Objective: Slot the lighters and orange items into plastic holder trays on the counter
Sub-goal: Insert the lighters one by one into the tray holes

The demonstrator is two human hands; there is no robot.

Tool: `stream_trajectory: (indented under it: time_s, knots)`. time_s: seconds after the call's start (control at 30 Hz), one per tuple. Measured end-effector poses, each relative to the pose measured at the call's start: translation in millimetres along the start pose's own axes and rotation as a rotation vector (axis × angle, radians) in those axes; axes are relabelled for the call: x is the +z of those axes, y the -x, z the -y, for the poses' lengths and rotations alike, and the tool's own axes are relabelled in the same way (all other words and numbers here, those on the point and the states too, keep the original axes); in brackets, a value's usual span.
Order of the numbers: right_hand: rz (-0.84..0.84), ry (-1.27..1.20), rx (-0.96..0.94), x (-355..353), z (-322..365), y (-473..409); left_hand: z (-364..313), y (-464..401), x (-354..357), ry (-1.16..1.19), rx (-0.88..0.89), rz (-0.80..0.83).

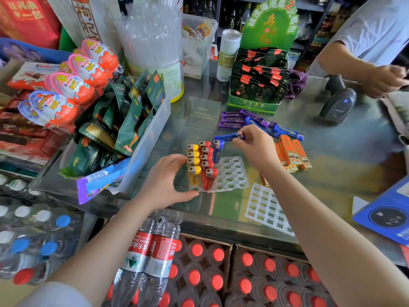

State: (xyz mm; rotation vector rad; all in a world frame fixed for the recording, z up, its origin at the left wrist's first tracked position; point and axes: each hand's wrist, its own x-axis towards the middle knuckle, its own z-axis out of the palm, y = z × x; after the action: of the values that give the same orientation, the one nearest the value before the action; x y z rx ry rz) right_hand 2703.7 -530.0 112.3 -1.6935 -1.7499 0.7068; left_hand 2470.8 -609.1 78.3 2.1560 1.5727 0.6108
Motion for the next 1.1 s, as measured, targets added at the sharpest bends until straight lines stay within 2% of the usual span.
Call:
stream_trajectory:
  time_s: [0.1,0.2,0.3,0.5,0.93,1.1]
  knots:
    - [-0.067,-0.246,0.006,-12,2,22,-1,0,0,-0.003,-0.004,0.003]
    - [-0.022,-0.438,-0.035,-17,4,46,-2,0,0,-0.010,-0.002,-0.003]
    - [0.058,-0.498,-0.088,-12,8,59,-3,0,-1,-0.013,0.000,-0.004]
    - [0.155,-0.372,-0.090,5,15,58,-5,0,-2,-0.015,0.002,-0.002]
    - [0.048,0.100,-0.369,12,22,45,-6,-1,-2,-0.019,-0.020,0.017]
    - [0.087,0.195,-0.297,2,-1,38,-9,-8,-10,-0.017,-0.038,0.095]
